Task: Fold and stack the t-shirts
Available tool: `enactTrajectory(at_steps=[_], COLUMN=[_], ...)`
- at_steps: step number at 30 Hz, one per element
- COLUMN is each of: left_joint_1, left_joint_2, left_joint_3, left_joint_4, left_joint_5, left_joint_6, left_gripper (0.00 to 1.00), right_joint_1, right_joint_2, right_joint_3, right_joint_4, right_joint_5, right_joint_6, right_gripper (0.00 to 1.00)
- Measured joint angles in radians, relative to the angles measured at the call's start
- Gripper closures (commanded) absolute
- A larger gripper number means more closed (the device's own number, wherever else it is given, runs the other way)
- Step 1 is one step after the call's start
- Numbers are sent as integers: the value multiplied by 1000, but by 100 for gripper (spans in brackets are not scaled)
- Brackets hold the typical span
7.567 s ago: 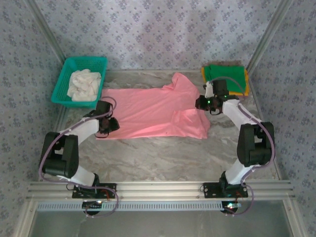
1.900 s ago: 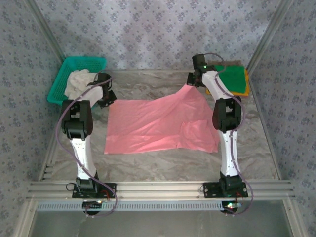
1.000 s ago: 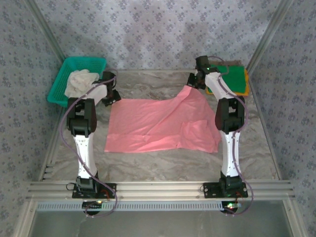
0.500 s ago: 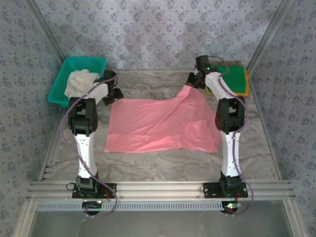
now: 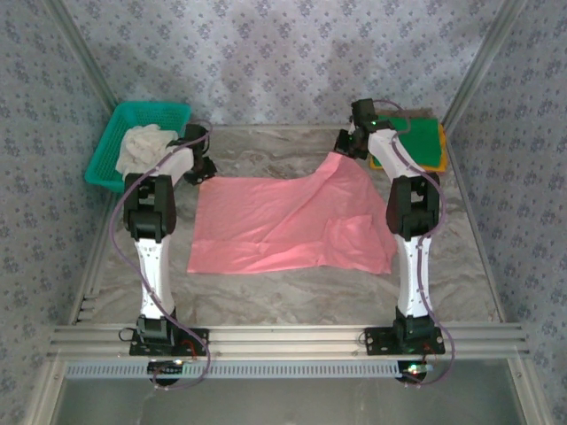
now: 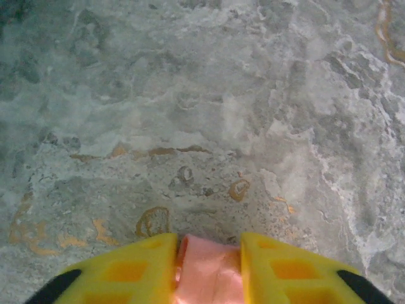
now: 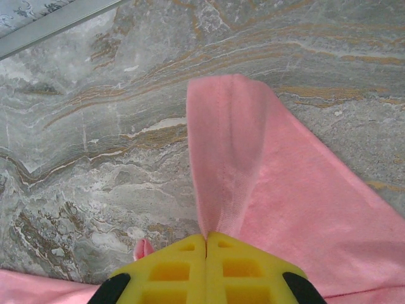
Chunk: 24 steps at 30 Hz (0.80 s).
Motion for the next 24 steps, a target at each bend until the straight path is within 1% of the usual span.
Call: enactTrajectory(at_steps=[3, 13, 19, 24], left_joint_1=[-2, -6, -9, 13], left_joint_2=[3, -8, -98, -160], left_joint_3=[-2, -26, -166, -260], left_joint_4=[23, 56, 80, 80], left_joint_5=[15, 17, -17, -49], left_joint_6=[8, 27, 49, 64], left_gripper=[100, 100, 100, 100], right_joint_1=[0, -1, -18, -27], right_joint_2=[-2, -18, -48, -59], right_joint_3=[-1, -21, -33, -31], right_joint_4=[2, 10, 11, 24], right_joint_5=[-5, -19, -65, -111], right_joint_6=[0, 3, 23, 53], right_gripper=[99, 100, 100, 100])
